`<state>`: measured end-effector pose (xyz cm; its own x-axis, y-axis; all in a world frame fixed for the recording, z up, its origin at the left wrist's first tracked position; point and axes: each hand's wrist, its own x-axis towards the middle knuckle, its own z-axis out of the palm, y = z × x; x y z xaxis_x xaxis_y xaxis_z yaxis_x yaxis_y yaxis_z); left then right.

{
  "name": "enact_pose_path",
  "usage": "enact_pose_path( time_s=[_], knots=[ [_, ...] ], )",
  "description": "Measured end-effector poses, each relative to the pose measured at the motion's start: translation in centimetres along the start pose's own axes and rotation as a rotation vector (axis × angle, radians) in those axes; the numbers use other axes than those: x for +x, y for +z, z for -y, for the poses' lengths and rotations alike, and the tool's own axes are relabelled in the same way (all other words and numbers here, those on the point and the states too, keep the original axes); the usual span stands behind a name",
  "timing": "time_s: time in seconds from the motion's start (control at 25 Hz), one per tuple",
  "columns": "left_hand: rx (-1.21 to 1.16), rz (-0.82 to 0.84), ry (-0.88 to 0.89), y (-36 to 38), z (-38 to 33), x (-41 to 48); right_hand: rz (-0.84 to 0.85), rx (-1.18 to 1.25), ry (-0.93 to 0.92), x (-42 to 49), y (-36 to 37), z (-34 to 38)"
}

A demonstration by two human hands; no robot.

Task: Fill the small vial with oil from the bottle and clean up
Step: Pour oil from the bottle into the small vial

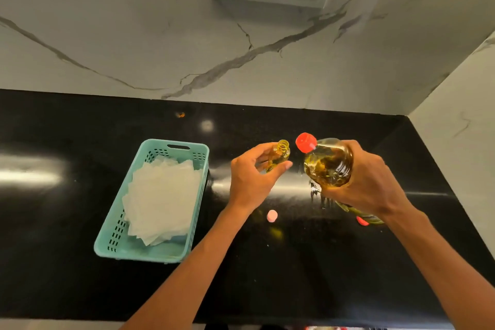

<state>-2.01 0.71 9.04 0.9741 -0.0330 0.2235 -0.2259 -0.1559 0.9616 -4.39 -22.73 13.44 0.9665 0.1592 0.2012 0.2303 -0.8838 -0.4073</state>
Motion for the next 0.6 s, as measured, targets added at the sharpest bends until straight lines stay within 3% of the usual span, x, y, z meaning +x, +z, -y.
enact_pose_path(
  time_s=[0.6],
  knots=[
    [0.112,-0.022,0.057,1.7,-1.0,-0.4,0.104,-0.123,-0.104,1.2,-2.3,-1.5]
  ],
)
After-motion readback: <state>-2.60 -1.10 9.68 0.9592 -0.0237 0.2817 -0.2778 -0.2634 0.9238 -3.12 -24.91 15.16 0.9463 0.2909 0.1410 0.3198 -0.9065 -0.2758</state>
